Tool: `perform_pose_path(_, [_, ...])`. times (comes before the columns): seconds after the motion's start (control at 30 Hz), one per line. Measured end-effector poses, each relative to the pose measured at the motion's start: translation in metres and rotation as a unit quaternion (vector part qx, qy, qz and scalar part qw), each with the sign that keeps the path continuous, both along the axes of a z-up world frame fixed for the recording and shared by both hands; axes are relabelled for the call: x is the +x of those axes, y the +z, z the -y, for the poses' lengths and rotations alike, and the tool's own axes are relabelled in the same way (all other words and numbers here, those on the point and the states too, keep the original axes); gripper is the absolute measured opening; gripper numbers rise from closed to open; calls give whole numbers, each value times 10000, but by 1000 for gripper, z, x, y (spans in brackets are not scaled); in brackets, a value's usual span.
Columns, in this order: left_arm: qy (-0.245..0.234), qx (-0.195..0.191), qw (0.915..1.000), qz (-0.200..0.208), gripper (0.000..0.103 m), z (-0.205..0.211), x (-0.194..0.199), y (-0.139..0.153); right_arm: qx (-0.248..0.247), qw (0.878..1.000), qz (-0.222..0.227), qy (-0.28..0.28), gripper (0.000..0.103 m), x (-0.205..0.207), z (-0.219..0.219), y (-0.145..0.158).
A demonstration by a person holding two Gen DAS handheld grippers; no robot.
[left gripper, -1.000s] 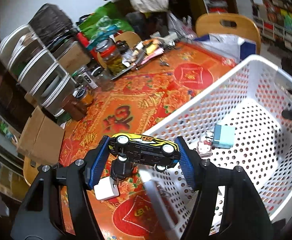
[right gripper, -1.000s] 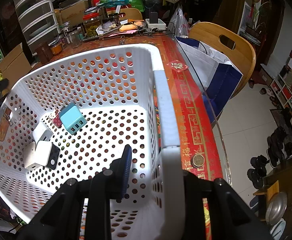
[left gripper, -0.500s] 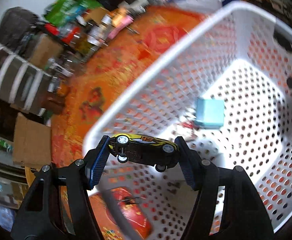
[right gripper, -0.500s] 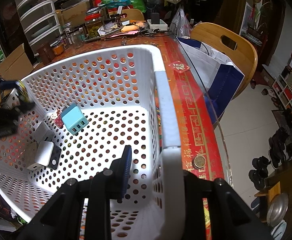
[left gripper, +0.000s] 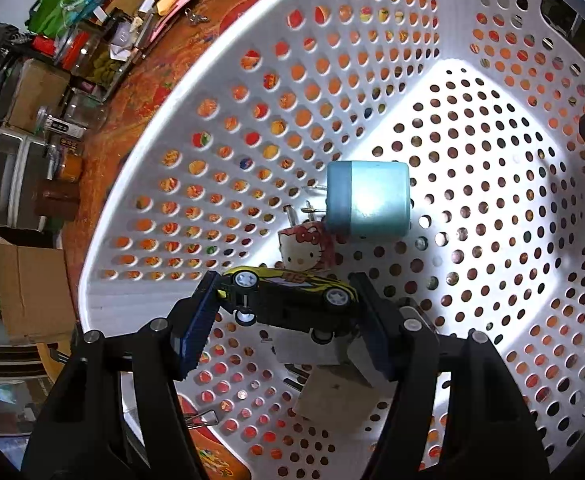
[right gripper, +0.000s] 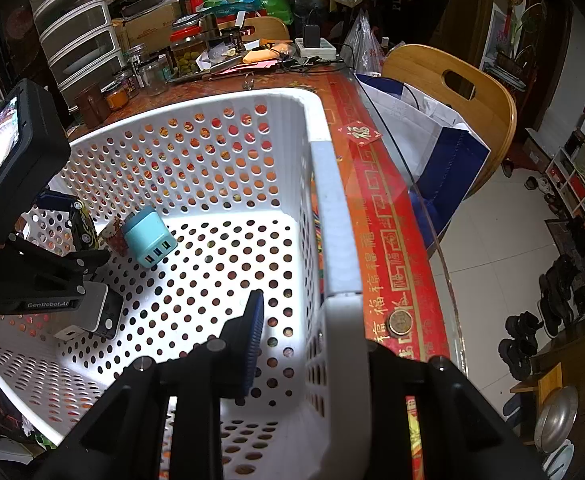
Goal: Organize rigid objects
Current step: 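Carry the toy car into the basket and open the left gripper, then grasp the white square charger on the table with the left gripper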
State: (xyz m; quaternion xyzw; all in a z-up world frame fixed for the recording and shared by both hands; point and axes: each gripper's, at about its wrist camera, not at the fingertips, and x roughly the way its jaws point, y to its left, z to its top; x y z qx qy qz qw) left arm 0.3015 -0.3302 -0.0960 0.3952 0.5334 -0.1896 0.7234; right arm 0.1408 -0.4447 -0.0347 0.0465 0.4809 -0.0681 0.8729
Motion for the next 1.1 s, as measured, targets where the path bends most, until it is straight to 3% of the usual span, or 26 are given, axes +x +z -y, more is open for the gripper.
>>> perform_pose_path(0.13, [-53, -285, 9995, -104, 78, -8, 4, 8, -14, 10000, -23, 0, 27, 0, -1, -1])
perform_pose_path(0.27, [195, -1244, 9920, 99, 80, -49, 1, 56, -16, 10000, -45, 4, 27, 0, -1, -2])
perform_pose_path(0.3, [321, -1558, 9867, 338, 82, -74, -1, 75, -23, 10000, -56, 7, 27, 0, -1, -2])
perform_pose_path(0.4, [771, -2100, 9695, 998, 103, -145, -7, 108, -37, 10000, -70, 8, 27, 0, -1, -2])
perform_pose_path(0.47, [1242, -2310, 9547, 1403, 103, -199, -6, 115, -44, 10000, -73, 0, 27, 0, -1, -2])
perform_pose_path(0.53, [1807, -2227, 9461, 1505, 103, -247, 4, 101, -47, 10000, -65, -4, 27, 0, -1, -1])
perform_pose_path(0.7, [2812, -2198, 9312, 739, 103, -321, 52, 18, -38, 10000, -67, -6, 27, 0, 0, -1])
perform_pose_path(0.87, [3095, -2337, 9206, 449, 103, -342, 77, -33, -85, 9999, -87, -5, 27, 0, 0, -1])
perform_pose_path(1.1, [3058, -2469, 9183, 475, 100, -332, 78, -51, -116, 9999, -115, -6, 27, 1, -1, -2])
